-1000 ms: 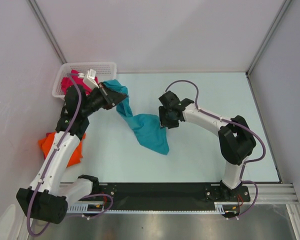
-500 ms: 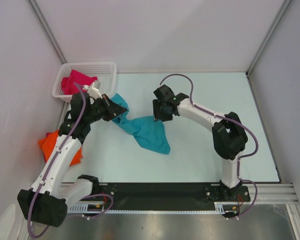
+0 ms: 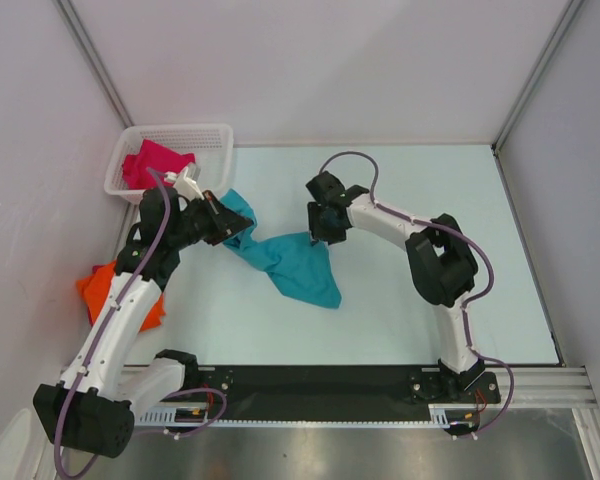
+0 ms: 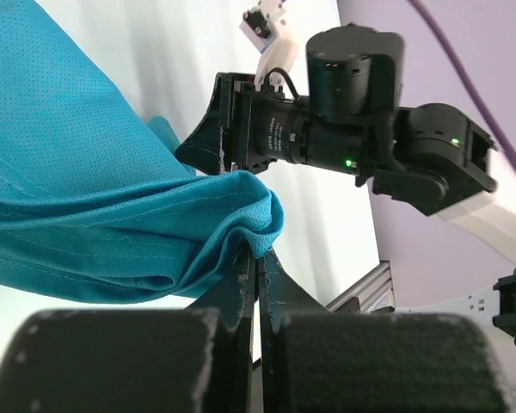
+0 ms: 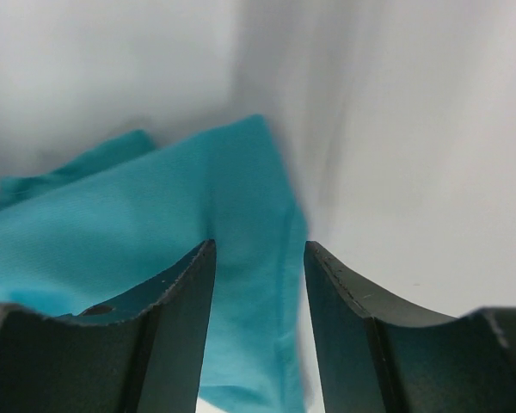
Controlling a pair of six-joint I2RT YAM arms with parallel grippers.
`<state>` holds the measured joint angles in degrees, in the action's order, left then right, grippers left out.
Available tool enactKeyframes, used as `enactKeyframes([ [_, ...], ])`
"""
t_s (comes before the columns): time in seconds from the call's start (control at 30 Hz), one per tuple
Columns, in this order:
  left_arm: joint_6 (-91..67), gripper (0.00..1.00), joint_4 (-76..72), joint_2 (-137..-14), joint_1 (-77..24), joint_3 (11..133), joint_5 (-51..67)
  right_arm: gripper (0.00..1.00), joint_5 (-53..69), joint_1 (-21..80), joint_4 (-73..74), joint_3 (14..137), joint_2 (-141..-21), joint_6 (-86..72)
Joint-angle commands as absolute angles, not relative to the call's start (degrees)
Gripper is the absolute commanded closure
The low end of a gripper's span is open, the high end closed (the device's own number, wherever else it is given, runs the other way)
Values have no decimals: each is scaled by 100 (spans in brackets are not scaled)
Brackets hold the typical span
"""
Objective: Fold and stack the t-shirts
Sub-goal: Flatten out the tshirt
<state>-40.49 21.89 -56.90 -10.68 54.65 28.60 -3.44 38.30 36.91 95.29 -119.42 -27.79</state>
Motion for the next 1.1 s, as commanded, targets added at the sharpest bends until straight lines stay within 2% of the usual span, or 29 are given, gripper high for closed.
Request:
enactKeyframes([
  [0.0,-3964,100,2162,-5537,-1037,5678,2848,48,-431,3595,3525,9097,-11646,-2681],
  [0.33,-3973,100,2127,-5555,-1028,5651,2857,49,-325,3604,3164,8376,-11558,-2830],
  [0.93,-3999,100,2004,-5695,-993,5634,2883,49,-115,3867,3138,8798,-11935,-2988],
  [1.07,-3999,100,1995,-5722,-967,5634,2909,55,-53,3894,3059,8798,-12058,-3015],
])
